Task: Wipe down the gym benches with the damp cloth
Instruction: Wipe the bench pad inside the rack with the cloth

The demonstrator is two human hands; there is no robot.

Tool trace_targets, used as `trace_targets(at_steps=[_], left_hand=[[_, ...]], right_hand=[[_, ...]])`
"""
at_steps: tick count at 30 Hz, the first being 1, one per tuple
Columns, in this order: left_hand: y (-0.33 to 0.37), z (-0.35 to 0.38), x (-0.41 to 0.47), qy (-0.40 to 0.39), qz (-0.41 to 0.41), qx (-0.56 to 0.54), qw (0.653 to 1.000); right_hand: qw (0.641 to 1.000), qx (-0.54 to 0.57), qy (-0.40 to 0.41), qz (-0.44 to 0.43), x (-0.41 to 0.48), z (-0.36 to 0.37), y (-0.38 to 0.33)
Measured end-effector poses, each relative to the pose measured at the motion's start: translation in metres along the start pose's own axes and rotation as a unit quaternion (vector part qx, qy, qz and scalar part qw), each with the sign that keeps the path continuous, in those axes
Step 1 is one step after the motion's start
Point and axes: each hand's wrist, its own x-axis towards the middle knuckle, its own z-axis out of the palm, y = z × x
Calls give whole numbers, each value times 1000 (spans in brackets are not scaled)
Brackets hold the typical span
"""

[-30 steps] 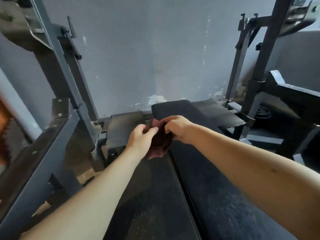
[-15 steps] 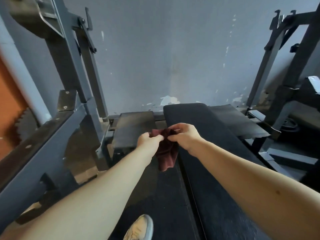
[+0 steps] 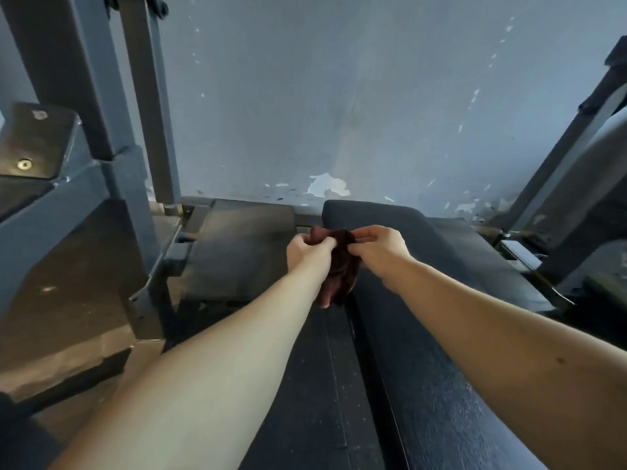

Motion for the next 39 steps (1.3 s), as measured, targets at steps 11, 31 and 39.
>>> trace_targets(at_steps=[11,31,39], left_hand=[[-7,25,130,107,35,7,994],[-17,44,194,-110,74,15,991],[-55,41,166,-61,81,55,993]], right_hand=[[973,-227,-5,-35,118,35,20],[964,-245,-86,-61,153,34,28],[965,-247,-59,-71,153,41,40]])
